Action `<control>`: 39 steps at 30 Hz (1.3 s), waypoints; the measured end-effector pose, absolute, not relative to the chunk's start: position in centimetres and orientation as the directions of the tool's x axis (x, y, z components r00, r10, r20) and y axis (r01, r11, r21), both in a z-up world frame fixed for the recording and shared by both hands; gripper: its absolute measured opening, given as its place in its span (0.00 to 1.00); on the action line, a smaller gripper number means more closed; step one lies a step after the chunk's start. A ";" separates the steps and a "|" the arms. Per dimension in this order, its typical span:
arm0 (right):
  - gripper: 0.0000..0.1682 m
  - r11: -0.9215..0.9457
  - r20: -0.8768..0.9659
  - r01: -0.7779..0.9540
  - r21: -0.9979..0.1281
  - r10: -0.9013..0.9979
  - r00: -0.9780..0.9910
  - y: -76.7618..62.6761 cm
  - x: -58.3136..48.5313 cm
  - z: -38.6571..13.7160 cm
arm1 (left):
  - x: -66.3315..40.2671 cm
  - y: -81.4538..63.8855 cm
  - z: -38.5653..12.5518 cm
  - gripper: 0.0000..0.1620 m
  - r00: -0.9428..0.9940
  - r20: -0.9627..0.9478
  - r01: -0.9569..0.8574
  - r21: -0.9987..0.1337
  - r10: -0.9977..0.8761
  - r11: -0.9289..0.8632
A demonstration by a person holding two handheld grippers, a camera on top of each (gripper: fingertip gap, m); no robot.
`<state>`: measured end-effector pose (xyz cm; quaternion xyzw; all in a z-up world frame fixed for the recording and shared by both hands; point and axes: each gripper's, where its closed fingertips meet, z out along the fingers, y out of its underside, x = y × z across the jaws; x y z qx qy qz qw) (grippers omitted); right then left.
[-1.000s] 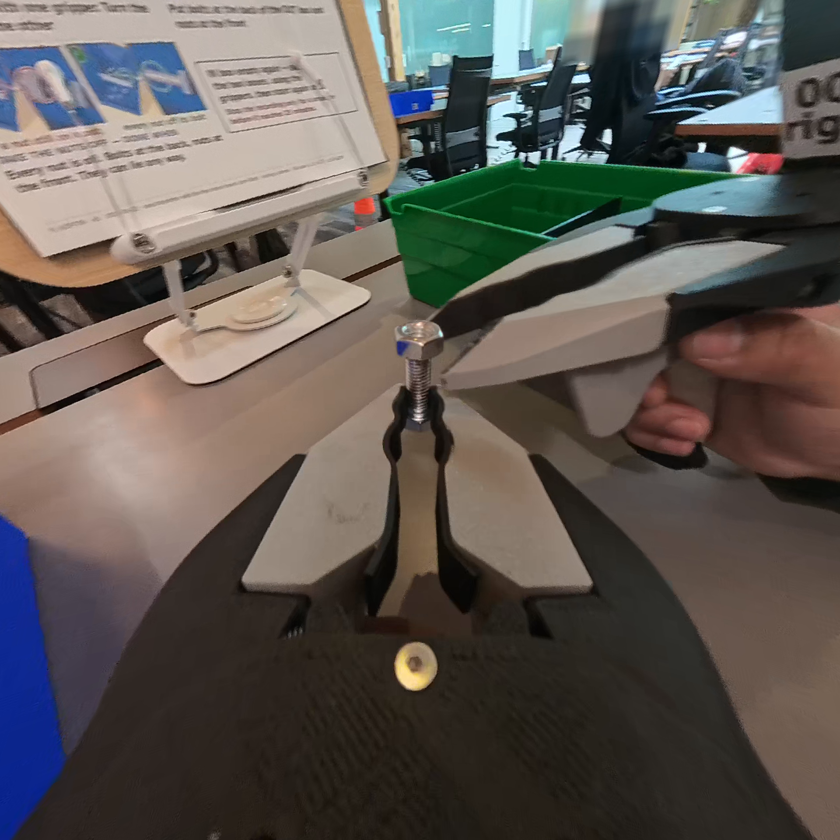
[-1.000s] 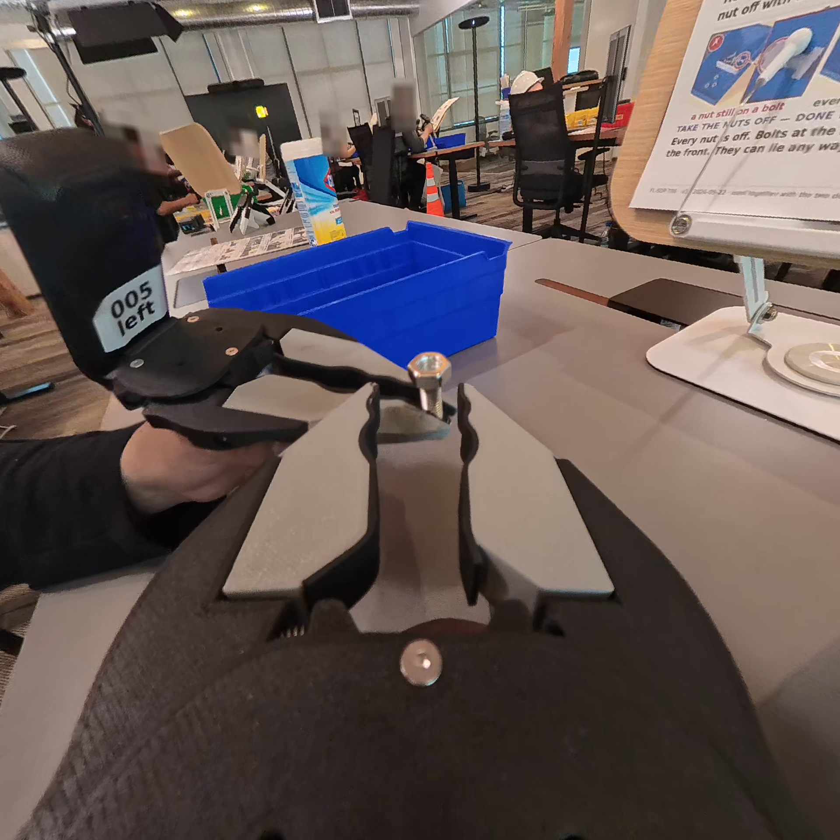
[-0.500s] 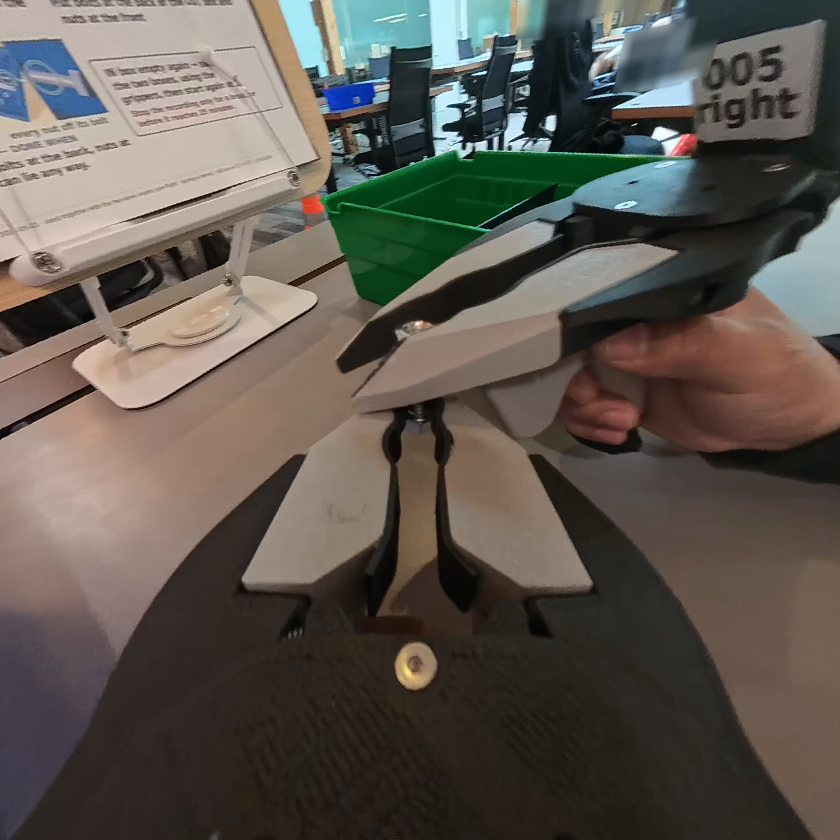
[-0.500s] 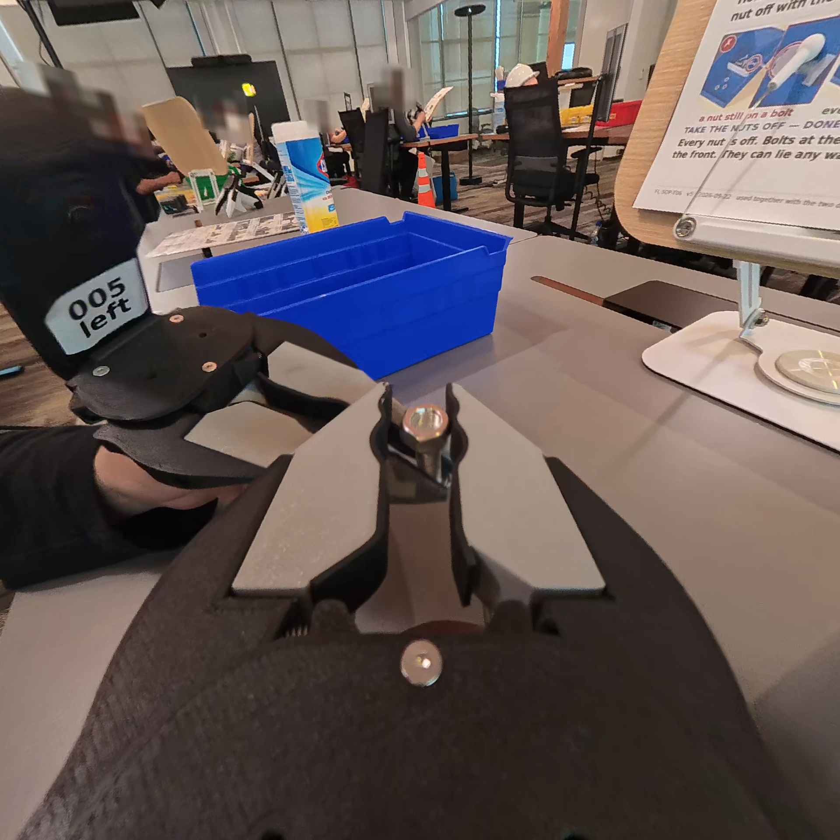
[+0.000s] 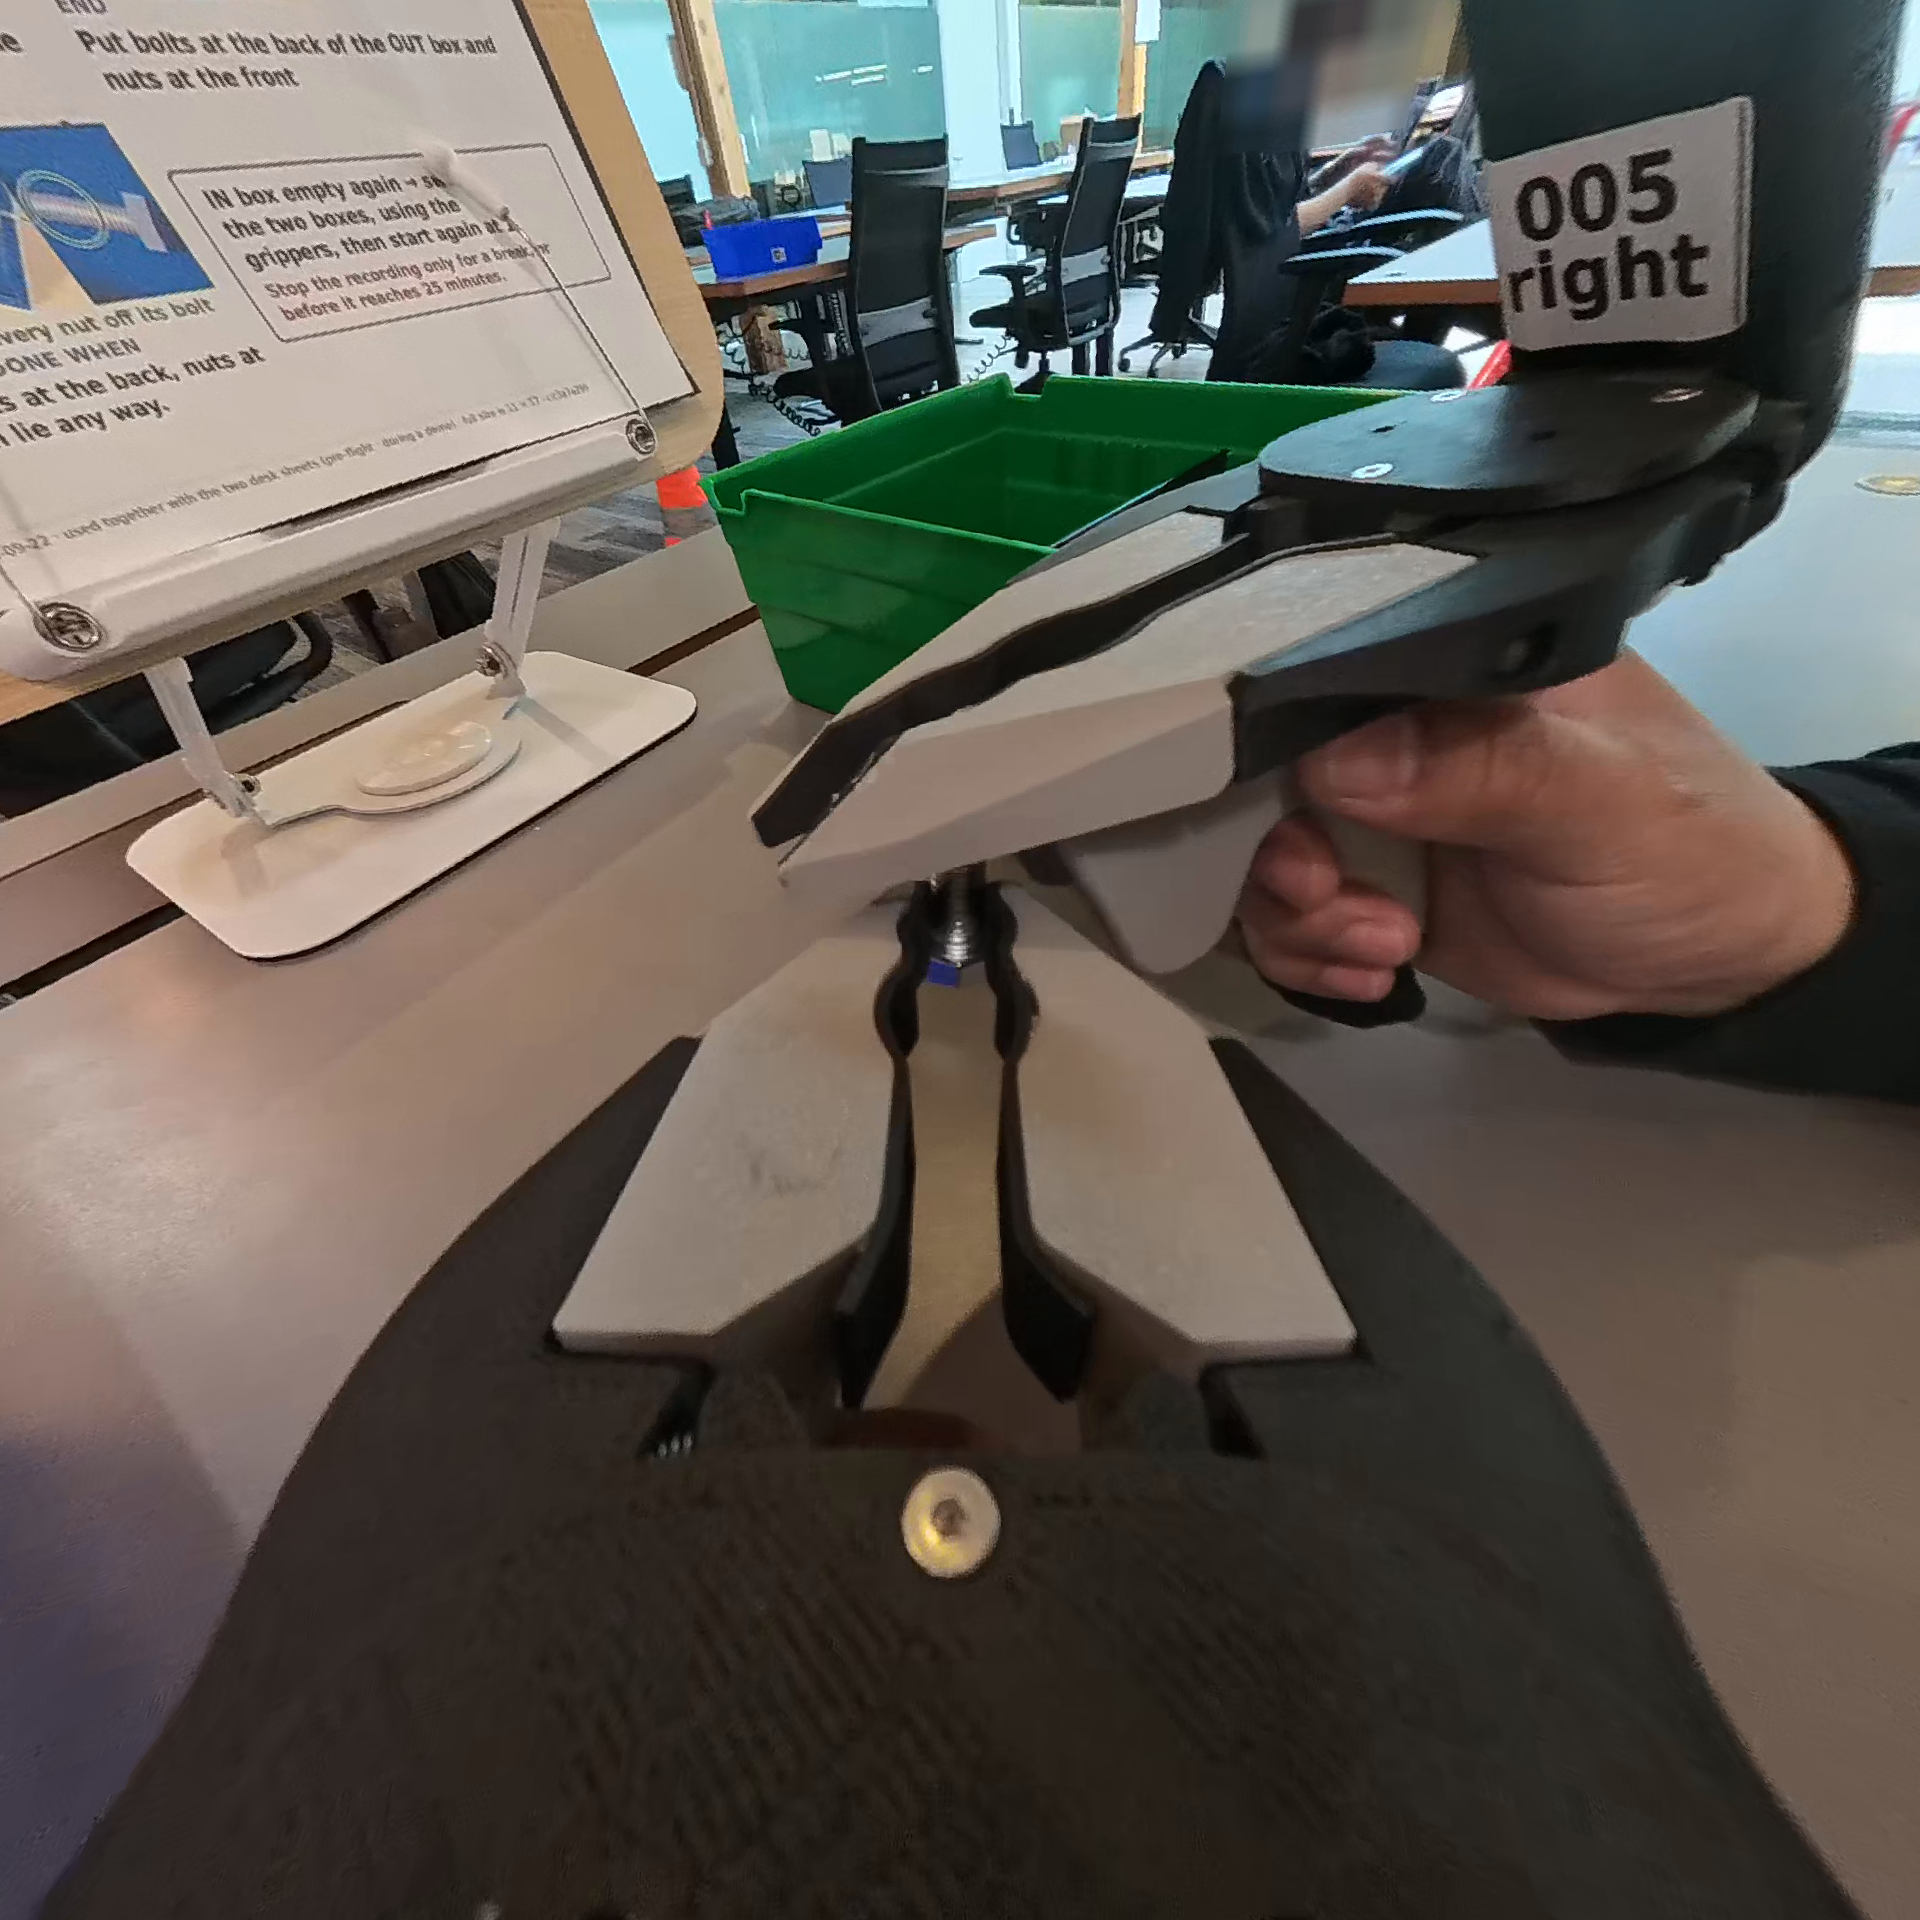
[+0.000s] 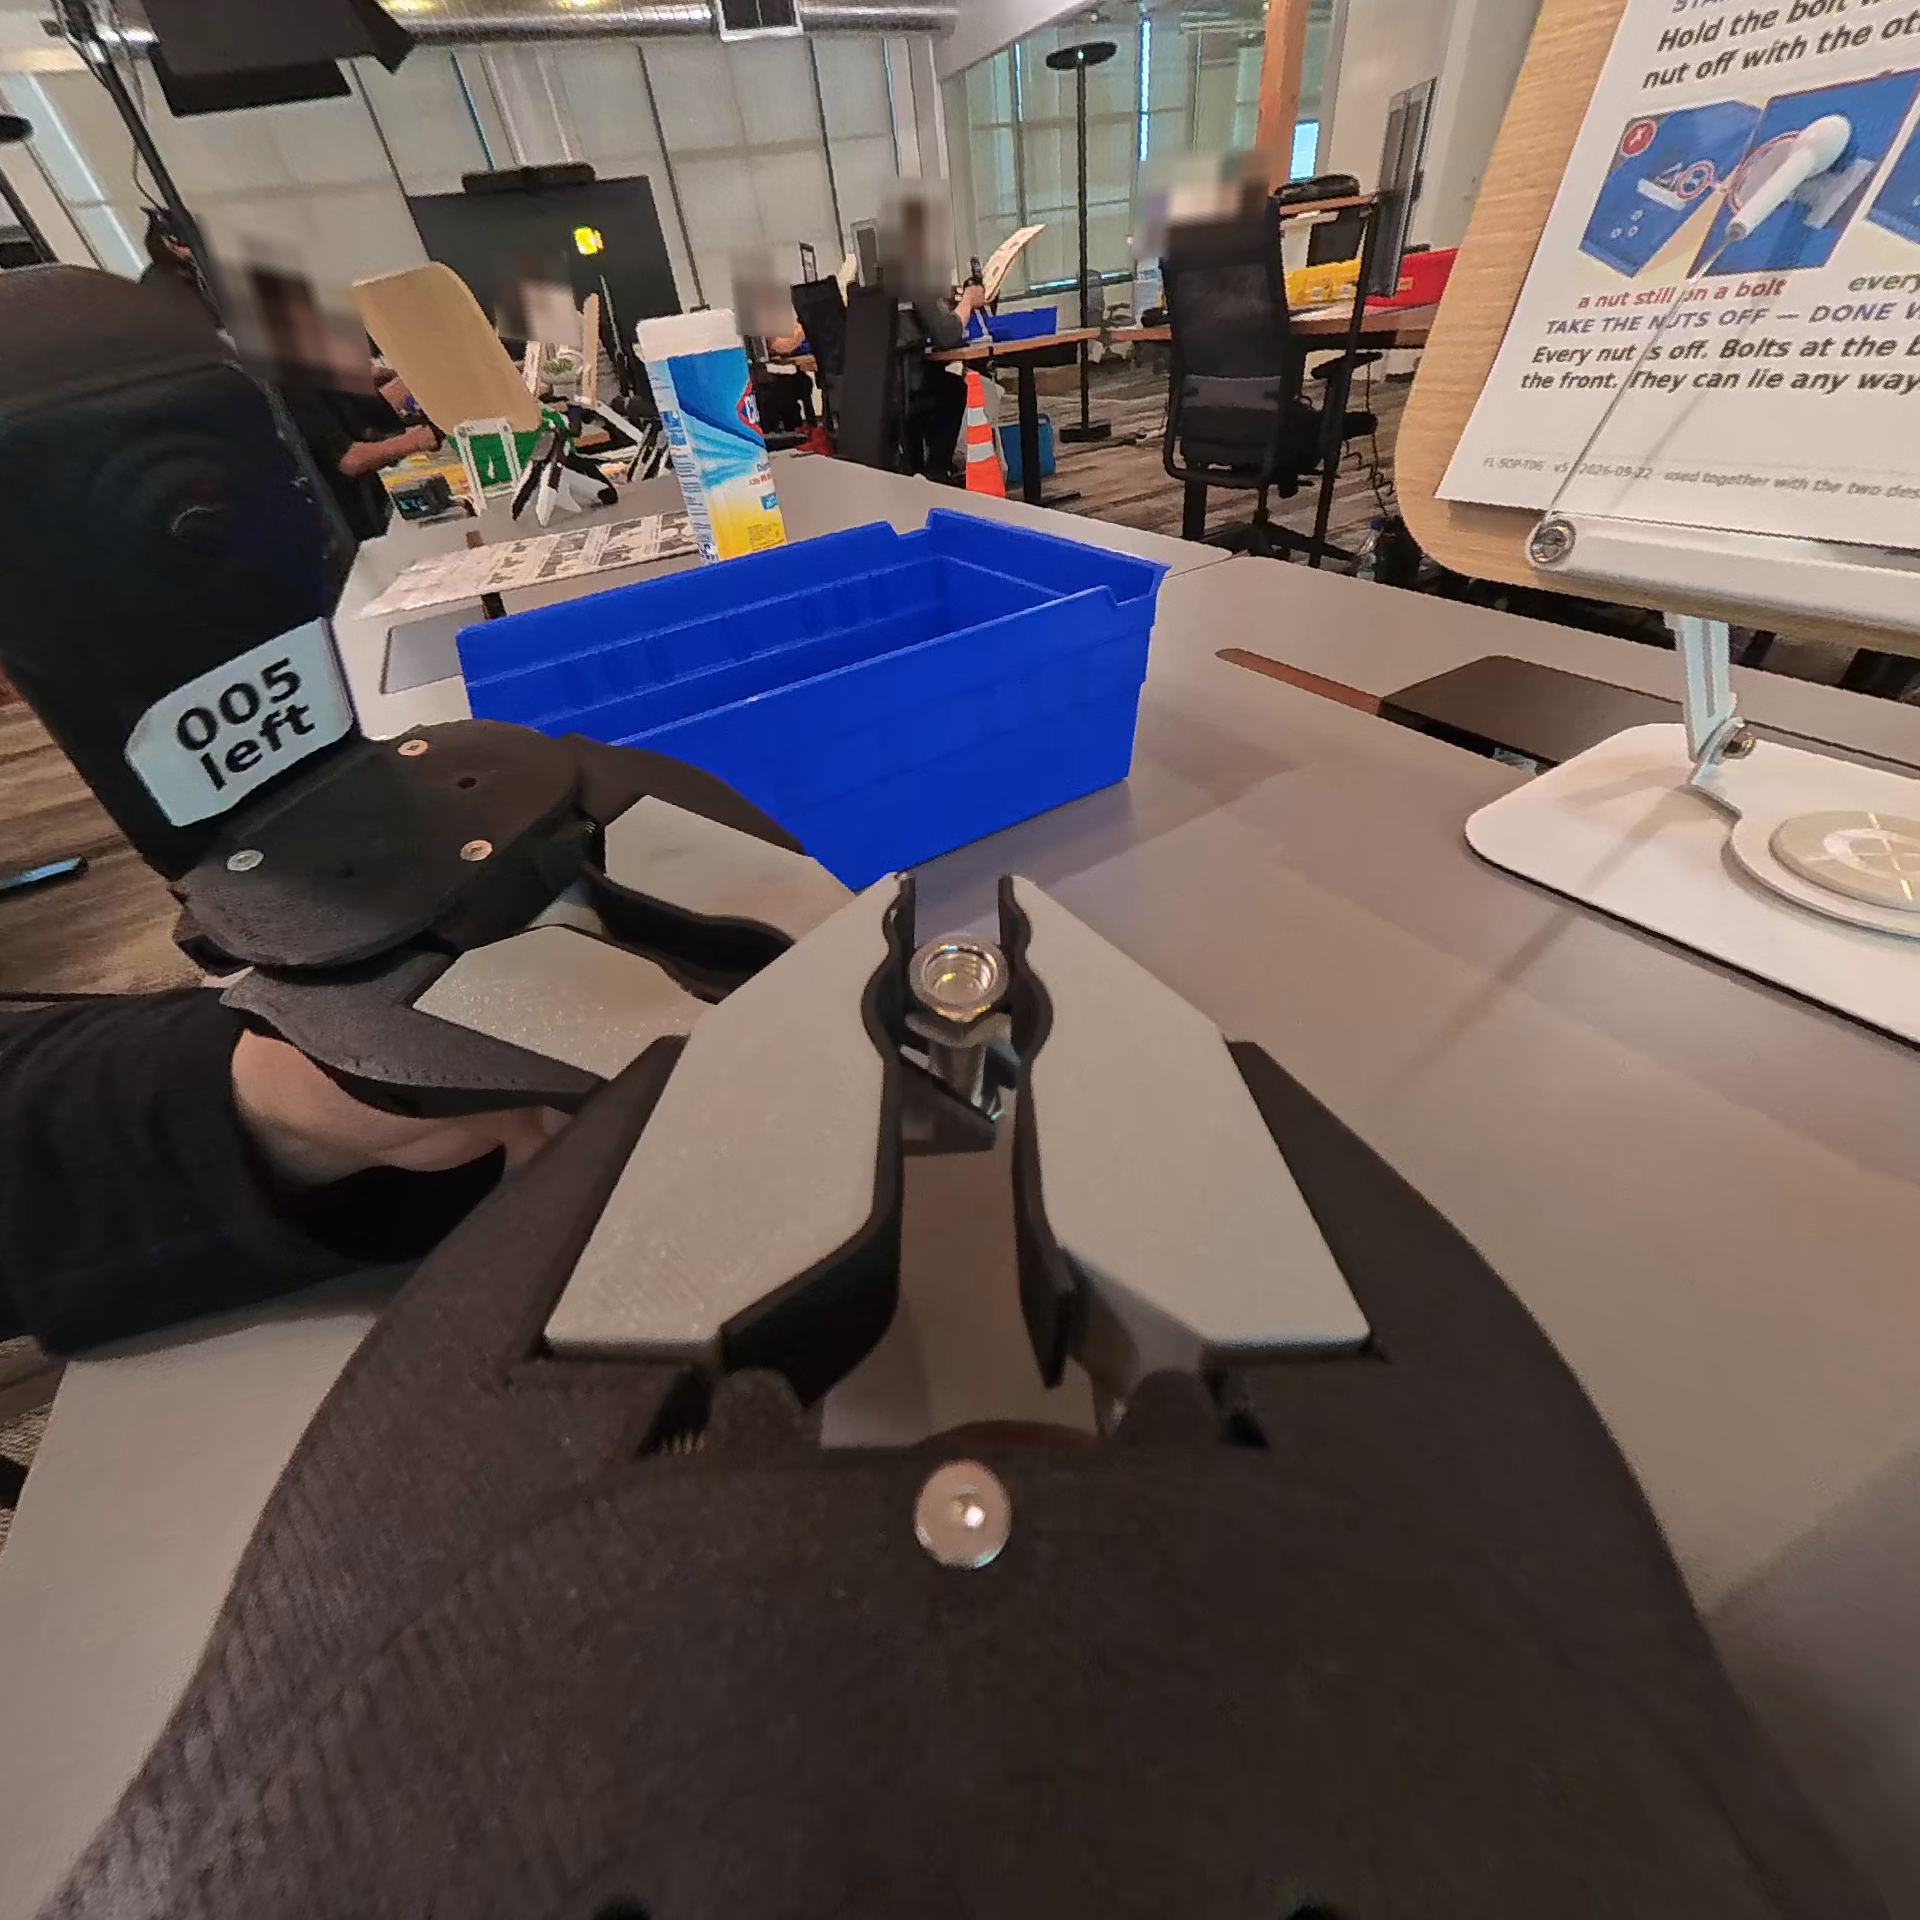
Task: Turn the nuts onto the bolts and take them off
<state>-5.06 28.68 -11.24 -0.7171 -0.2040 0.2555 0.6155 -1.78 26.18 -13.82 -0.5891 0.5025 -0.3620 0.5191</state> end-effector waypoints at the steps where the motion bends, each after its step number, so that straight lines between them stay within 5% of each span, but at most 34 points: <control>1: 0.07 -0.159 -0.114 -0.021 -0.987 0.604 0.789 28.7 -5.0 -11.3 | -1.8 26.2 -13.8 0.04 0.234 -0.099 -0.217 -0.975 -0.967 0.047; 21: 0.07 -0.168 -0.139 -0.045 -0.985 0.600 0.788 28.9 -4.9 -11.3 | -1.9 26.3 -13.8 0.04 0.233 -0.077 -0.201 -0.979 -0.969 0.029; 25: 0.18 -0.176 -0.154 -0.059 -0.983 0.595 0.789 29.0 -4.7 -11.4 | -2.1 26.8 -13.5 0.04 0.257 -0.072 -0.189 -0.982 -0.964 0.023; 39: 0.18 -0.138 -0.103 -0.028 -0.990 0.568 0.816 28.7 -4.8 -11.1 | -3.1 29.0 -13.5 0.04 0.356 -0.038 -0.180 -0.983 -0.934 -0.028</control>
